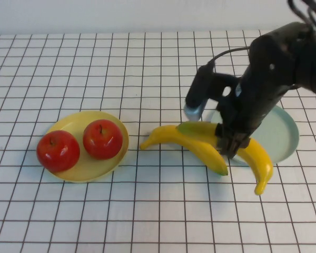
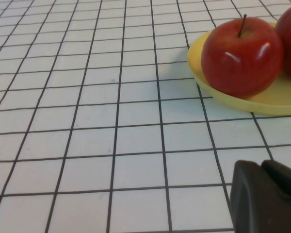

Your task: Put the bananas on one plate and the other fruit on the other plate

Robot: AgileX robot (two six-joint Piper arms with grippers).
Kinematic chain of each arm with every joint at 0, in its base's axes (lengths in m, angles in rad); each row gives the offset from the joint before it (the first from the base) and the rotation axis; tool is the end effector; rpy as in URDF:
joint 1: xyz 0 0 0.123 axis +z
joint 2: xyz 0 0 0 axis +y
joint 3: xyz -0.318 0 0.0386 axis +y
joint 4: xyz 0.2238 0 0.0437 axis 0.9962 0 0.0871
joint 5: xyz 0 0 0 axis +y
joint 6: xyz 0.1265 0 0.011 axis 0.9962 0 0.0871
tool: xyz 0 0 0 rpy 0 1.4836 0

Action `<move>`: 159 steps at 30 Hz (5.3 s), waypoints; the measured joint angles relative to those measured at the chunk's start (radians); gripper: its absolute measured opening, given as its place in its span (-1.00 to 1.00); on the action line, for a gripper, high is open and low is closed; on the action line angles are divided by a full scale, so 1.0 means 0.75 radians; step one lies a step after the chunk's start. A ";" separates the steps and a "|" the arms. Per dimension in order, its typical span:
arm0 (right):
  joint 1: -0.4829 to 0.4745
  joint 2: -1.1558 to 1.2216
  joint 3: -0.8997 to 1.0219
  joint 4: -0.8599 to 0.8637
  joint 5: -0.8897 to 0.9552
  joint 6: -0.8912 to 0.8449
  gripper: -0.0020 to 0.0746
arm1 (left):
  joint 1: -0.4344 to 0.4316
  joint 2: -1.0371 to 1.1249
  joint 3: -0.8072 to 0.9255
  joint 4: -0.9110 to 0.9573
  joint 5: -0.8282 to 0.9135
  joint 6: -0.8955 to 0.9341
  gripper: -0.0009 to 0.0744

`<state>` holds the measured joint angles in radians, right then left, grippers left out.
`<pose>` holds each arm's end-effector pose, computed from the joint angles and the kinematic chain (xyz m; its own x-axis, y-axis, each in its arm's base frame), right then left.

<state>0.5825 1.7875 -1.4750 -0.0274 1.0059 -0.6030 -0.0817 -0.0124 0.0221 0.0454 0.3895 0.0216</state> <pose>0.3145 0.2037 0.2783 -0.3271 -0.9088 -0.2590 -0.8991 0.3837 -0.2108 0.0267 0.0000 0.1602 -0.3008 0.0884 -0.9496 0.0845 0.9942 0.0658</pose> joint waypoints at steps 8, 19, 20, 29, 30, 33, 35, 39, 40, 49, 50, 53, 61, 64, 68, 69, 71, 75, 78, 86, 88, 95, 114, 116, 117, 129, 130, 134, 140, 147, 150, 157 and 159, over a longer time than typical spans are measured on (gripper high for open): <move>-0.337 0.040 0.000 -0.047 -0.148 0.318 -0.13 | 0.000 0.000 0.000 0.000 0.000 0.000 -0.98; -0.456 0.395 -0.249 -0.027 -0.180 0.381 0.13 | 0.000 0.000 0.000 0.000 0.000 0.000 -0.98; -0.456 0.426 -0.291 -0.014 -0.164 0.381 0.16 | 0.000 0.000 0.000 0.000 0.000 0.000 -0.98; -0.369 0.494 -0.652 -0.002 0.106 0.381 0.22 | 0.000 0.000 0.000 0.000 0.000 0.000 -0.98; -0.340 0.491 -0.678 0.002 0.131 0.381 0.22 | 0.000 0.000 0.000 0.000 0.000 0.000 -0.98; -0.236 0.479 -0.736 0.024 0.168 0.364 0.22 | 0.000 0.000 0.000 0.000 0.000 0.000 -0.98; -0.158 0.476 -0.743 0.056 0.181 0.321 0.22 | 0.000 0.000 0.000 0.000 0.000 0.000 -0.98; -0.039 0.510 -0.744 0.099 0.190 0.281 0.23 | 0.000 0.000 0.000 0.000 0.000 0.000 -0.98; -0.020 0.528 -0.744 0.102 0.190 0.275 0.23 | 0.000 0.000 0.000 0.000 0.000 0.000 -0.98; 0.007 0.687 -0.744 0.036 0.199 0.272 0.23 | 0.000 0.000 0.000 0.000 0.000 0.000 -0.98; 0.007 0.698 -0.744 0.021 0.210 0.272 0.23 | 0.000 0.000 0.000 0.000 0.000 0.000 -0.98; 0.007 0.713 -0.744 0.015 0.223 0.272 0.23 | 0.000 0.000 0.000 0.000 0.000 0.000 -0.98; 0.007 0.707 -0.773 0.002 0.232 0.392 -0.12 | 0.000 0.000 0.000 0.000 0.000 0.000 -0.98; -0.025 0.660 -0.780 -0.002 0.252 0.470 -0.12 | 0.000 0.000 0.000 0.000 0.000 0.000 -0.98; -0.103 0.564 -0.788 -0.007 0.287 0.550 -0.12 | 0.000 0.000 0.000 0.000 0.000 0.000 -0.98; -0.128 0.546 -0.790 -0.007 0.290 0.562 -0.12 | 0.000 0.000 0.000 0.000 0.000 0.000 -0.98; -0.180 0.527 -0.793 -0.009 0.293 0.573 -0.12 | 0.000 0.000 0.000 0.000 0.000 0.000 -0.98; -0.270 0.521 -0.755 -0.009 0.293 0.609 -0.12 | 0.000 0.000 0.000 0.000 0.000 0.000 -0.98; -0.315 0.523 -0.698 -0.007 0.299 0.645 -0.12 | 0.000 0.000 0.000 0.000 0.000 0.000 -0.98; -0.349 0.544 -0.539 0.060 0.274 0.662 -0.01 | 0.000 0.000 0.000 0.000 0.000 0.000 -0.98; -0.349 0.553 -0.522 0.081 0.266 0.662 0.11 | 0.000 0.000 0.000 0.000 0.000 0.000 -0.98; -0.349 0.516 -0.514 0.120 0.201 0.662 0.19 | 0.000 0.000 0.000 0.000 0.000 0.000 -0.98; -0.225 -0.681 0.607 0.255 -0.931 0.757 -0.97 | 0.000 0.000 0.000 0.000 0.000 0.000 -0.98; -0.225 -0.831 0.747 0.264 -1.023 0.760 -0.98 | 0.000 0.000 0.000 0.000 0.000 0.000 -0.98; -0.225 -0.909 0.813 0.264 -1.056 0.760 -0.98 | 0.000 0.000 0.000 0.000 0.000 0.000 -0.98; -0.252 -1.660 1.416 0.202 -1.165 0.762 -0.98 | 0.000 0.000 0.000 0.000 0.000 0.000 -0.98; -0.263 -1.709 1.453 0.181 -1.165 0.762 -0.98 | 0.000 0.000 0.000 0.000 0.000 0.000 -0.98; -0.317 -1.912 1.621 0.122 -1.165 0.762 -0.98 | 0.000 0.000 0.000 0.000 0.000 0.000 -0.98; -0.429 -2.064 1.771 0.120 -1.165 0.762 -0.98 | 0.000 0.000 0.000 0.000 0.000 0.000 -0.98; -0.690 -2.258 1.935 0.129 -1.189 0.762 -0.98 | 0.000 0.000 0.000 0.000 0.000 0.000 -0.98; -0.761 -2.349 1.992 0.156 -1.186 0.762 -0.98 | 0.000 0.000 0.000 0.000 0.000 0.000 -0.98; -0.777 -2.393 1.999 0.239 -0.998 0.762 -0.98 | 0.000 0.000 0.000 0.000 0.000 0.000 -0.98; -0.777 -2.393 1.999 0.248 -0.932 0.762 -0.98 | 0.000 0.000 0.000 0.000 0.000 0.000 -0.98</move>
<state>0.0000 -0.0071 0.0243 0.1586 0.3068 -0.0315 -0.0817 -0.0124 0.0221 0.0454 0.3895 0.0216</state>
